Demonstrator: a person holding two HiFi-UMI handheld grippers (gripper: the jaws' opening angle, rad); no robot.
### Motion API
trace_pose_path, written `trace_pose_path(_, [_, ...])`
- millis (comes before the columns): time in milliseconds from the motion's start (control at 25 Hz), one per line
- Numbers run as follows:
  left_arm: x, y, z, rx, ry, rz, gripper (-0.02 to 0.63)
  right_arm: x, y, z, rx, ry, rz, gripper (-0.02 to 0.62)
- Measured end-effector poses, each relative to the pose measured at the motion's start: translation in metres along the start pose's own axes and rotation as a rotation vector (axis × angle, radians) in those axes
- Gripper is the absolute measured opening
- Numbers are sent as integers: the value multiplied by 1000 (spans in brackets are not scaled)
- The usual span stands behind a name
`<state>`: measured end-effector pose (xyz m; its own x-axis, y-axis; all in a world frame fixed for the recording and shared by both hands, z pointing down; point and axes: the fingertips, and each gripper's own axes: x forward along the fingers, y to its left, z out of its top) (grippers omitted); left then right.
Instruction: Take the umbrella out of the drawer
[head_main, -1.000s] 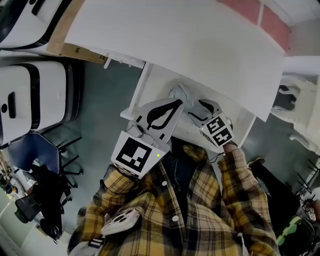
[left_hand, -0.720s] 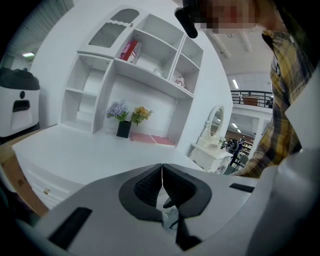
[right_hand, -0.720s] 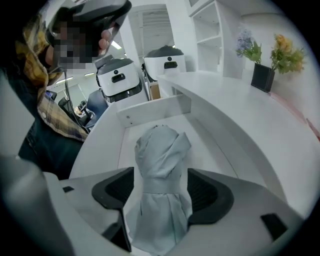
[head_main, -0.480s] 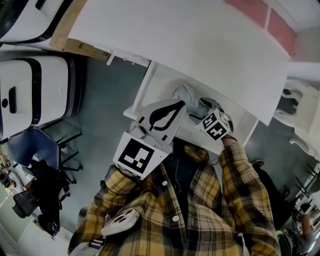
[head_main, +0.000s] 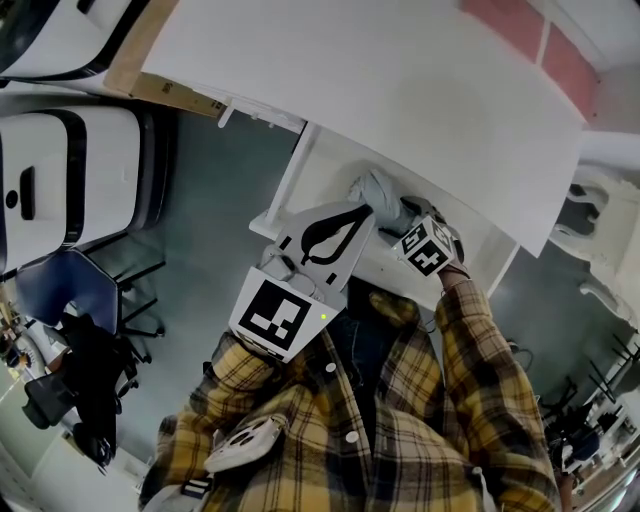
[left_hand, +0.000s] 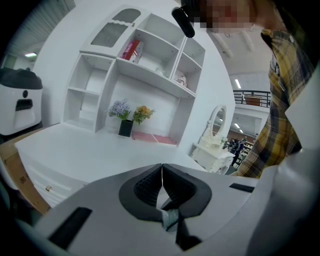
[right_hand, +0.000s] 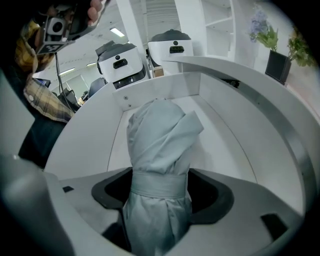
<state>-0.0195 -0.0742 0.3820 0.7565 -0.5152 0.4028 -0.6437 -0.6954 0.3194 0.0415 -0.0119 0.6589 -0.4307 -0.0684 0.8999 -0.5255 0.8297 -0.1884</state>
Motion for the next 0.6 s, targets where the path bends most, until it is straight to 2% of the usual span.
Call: trace_pose_path(600, [-2, 7, -1, -6, 1, 22, 23, 9, -1, -2, 25, -5, -2, 324])
